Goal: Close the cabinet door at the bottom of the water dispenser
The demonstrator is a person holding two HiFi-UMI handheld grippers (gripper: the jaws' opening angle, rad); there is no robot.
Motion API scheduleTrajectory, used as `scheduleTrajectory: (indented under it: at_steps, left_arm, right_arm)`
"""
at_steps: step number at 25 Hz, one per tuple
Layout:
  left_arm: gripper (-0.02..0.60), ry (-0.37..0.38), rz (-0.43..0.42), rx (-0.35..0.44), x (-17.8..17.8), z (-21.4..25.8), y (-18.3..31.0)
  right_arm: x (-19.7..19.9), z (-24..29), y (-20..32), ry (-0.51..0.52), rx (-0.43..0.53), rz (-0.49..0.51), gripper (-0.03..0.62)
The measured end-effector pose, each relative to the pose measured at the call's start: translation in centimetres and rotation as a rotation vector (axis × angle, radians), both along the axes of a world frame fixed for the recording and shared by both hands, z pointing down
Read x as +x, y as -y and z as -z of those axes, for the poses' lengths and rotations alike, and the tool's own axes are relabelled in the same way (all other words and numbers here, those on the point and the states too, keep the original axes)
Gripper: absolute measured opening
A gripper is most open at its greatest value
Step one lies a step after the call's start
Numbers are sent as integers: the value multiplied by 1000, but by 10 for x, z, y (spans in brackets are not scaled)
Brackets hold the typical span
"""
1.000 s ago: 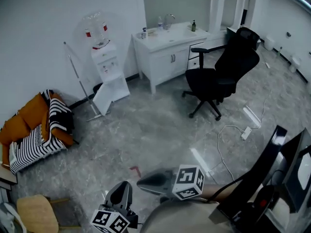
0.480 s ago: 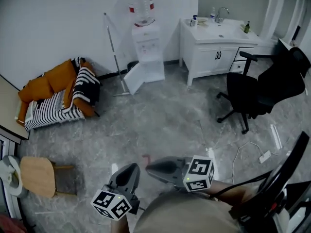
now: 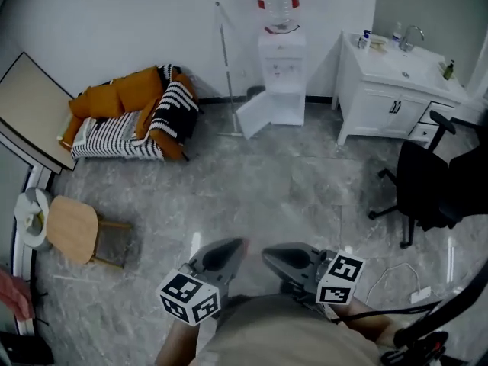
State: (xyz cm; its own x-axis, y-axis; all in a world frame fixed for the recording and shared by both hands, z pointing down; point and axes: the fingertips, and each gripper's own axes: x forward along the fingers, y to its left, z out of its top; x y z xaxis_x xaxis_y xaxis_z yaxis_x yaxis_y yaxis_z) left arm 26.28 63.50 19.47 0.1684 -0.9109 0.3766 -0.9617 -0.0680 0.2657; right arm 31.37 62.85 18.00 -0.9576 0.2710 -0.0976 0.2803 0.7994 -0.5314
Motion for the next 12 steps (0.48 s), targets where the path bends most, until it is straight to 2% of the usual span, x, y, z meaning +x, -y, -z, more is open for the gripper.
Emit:
scheduleTrajectory:
  at_steps: [7, 12]
  left_arm:
    - [-6, -27, 26, -21, -43, -5, 24]
    - [-6, -94, 25, 15, -100, -13, 31]
  right_arm:
    - [-35, -4, 27, -37, 2, -1, 8]
    - [-89, -9, 25, -89, 76, 18, 8]
